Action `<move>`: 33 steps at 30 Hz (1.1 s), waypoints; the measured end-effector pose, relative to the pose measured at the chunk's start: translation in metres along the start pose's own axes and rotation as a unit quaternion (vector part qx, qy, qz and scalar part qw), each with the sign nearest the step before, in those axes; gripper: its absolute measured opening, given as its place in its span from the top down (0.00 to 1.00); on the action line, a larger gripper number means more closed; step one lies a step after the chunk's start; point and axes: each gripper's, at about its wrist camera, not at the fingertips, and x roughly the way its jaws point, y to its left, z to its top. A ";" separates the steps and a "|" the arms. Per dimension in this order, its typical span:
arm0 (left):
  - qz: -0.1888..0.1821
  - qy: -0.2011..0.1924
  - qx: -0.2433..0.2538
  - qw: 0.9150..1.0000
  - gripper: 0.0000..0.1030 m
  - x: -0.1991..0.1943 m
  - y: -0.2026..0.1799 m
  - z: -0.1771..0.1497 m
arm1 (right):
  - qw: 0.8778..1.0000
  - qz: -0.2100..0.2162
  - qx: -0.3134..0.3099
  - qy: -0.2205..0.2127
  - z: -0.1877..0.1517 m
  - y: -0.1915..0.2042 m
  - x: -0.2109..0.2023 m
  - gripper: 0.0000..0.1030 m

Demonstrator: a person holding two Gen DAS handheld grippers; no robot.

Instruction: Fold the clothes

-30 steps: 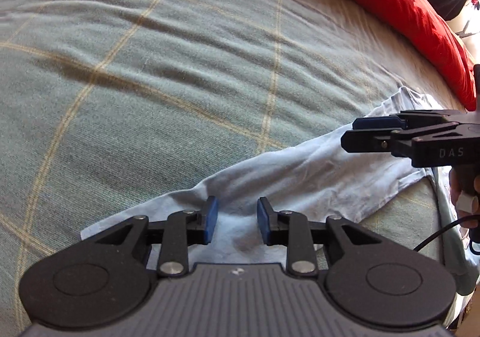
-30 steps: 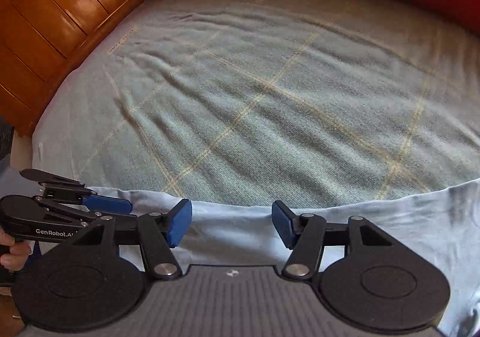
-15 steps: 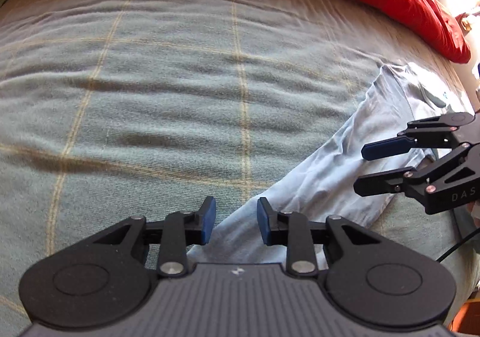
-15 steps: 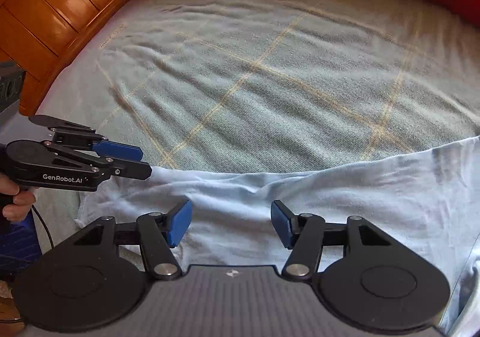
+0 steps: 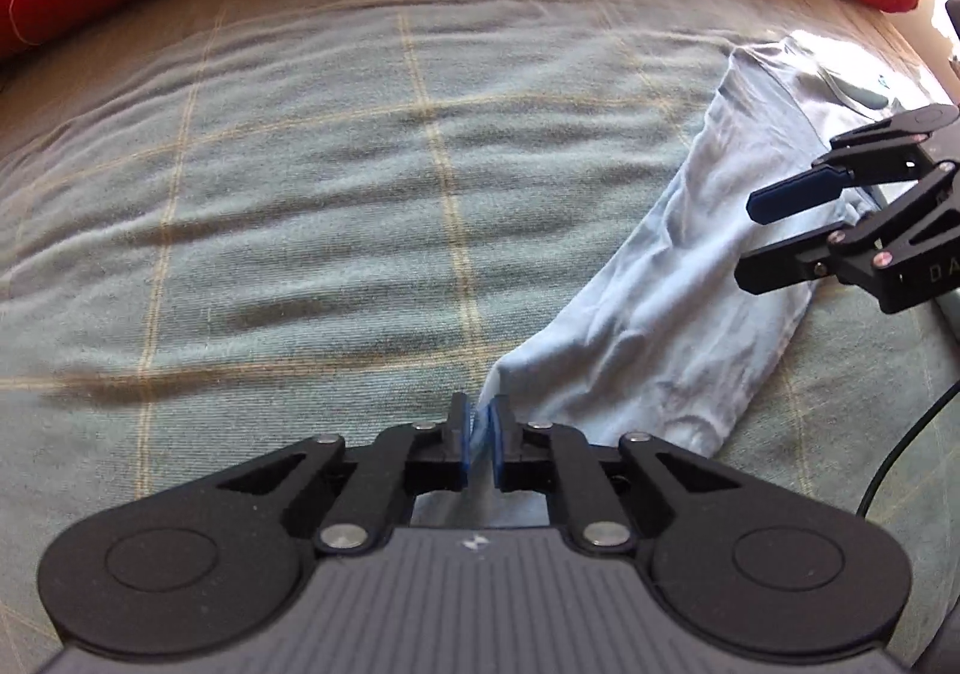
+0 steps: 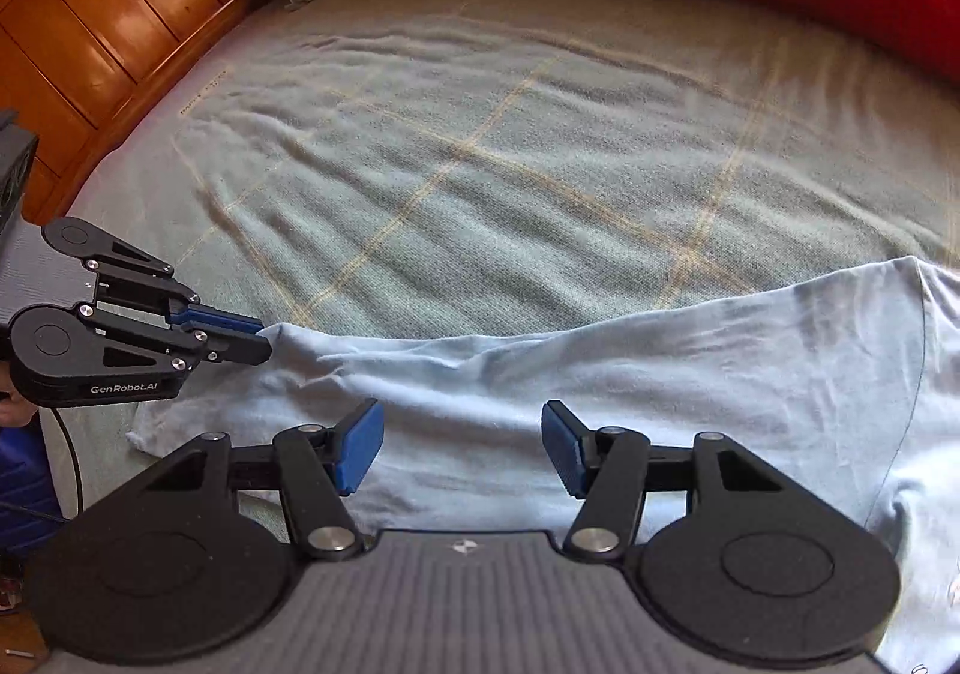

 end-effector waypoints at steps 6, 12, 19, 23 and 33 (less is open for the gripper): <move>-0.068 0.010 -0.115 0.991 0.84 -0.004 0.027 -0.020 | 1.000 0.003 0.028 0.009 0.020 -0.020 0.033 0.39; -0.040 0.034 -0.159 0.986 0.86 0.008 0.036 -0.040 | 0.999 -0.016 0.035 -0.012 0.051 -0.031 0.051 0.38; -0.055 0.006 -0.142 0.988 0.71 -0.017 0.026 -0.050 | 0.999 -0.034 0.024 -0.033 0.024 -0.016 -0.004 0.38; -0.026 0.032 -0.134 0.990 0.71 -0.003 0.019 -0.066 | 0.996 -0.078 0.020 -0.022 -0.010 -0.003 0.002 0.38; 0.001 0.043 -0.128 0.991 0.63 -0.023 0.017 -0.087 | 0.991 -0.130 0.009 -0.031 -0.061 0.040 0.007 0.19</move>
